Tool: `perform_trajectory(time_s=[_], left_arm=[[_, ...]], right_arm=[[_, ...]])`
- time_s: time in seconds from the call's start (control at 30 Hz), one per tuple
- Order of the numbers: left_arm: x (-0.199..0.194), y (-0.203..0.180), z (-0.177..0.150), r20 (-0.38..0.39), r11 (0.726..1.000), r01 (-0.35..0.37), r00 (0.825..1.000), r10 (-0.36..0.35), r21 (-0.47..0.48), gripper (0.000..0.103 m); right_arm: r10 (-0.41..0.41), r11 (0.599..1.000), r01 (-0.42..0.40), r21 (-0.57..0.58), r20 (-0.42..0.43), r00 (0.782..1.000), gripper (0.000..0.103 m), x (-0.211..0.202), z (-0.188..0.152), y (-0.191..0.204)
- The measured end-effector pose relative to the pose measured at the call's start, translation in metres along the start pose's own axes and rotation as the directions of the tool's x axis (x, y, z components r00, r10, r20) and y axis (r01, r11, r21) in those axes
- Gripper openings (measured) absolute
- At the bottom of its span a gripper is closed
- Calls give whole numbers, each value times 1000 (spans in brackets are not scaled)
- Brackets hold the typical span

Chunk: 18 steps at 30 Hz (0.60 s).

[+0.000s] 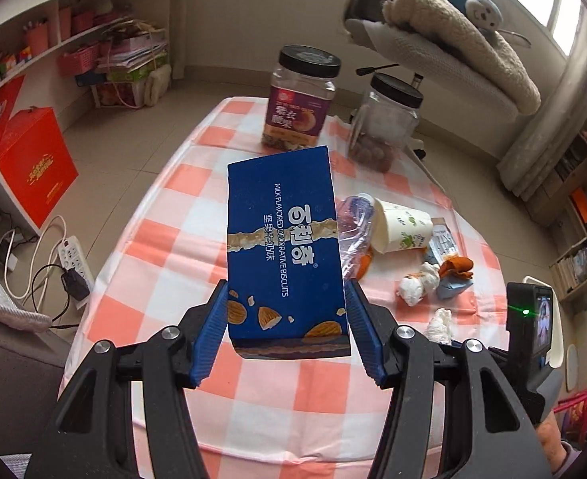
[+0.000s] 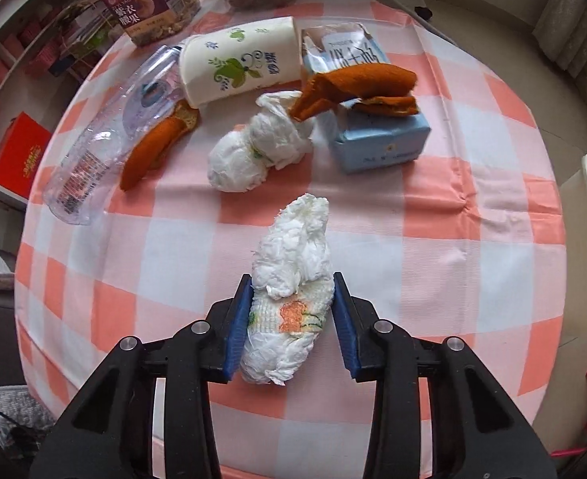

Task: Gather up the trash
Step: 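Lift the biscuit box and tissue and carry them over the wastebasket with both tools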

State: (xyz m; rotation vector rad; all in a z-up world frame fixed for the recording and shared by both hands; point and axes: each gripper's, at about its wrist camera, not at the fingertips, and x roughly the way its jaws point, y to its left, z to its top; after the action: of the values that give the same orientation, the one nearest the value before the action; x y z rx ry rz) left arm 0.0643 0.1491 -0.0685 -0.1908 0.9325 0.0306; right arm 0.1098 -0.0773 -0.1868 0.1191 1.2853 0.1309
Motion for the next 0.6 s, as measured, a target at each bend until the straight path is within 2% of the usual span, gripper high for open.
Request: perform_trajectory(time_s=[0.13,0.23,0.3,0.4,0.5,0.6], left_arm=[[-6,14,0,34,999,-47,998,48,-15,57],[-13,12,0,83,996,-86,993,86,4,57],[-17,9,0,124,992,-122,985,118,20,57],[-23,0,-2,196,980,-194,964,182,43,57],[-32,-12,-3,288,961,-270,926,243,55,57],[-42,-25,-3,367,946,-319,888,277,58,57]], right_arm=[[101,995,-100,-12,83,991,37,-21,10,22],[177,984,-171,-45,171,969,37,-44,16,39],[194,980,-177,-91,252,948,37,-63,17,49],[176,980,-120,-161,396,901,37,-90,13,61],[128,980,-26,-198,522,843,37,-112,8,66],[90,981,36,-192,608,789,37,-129,6,63]])
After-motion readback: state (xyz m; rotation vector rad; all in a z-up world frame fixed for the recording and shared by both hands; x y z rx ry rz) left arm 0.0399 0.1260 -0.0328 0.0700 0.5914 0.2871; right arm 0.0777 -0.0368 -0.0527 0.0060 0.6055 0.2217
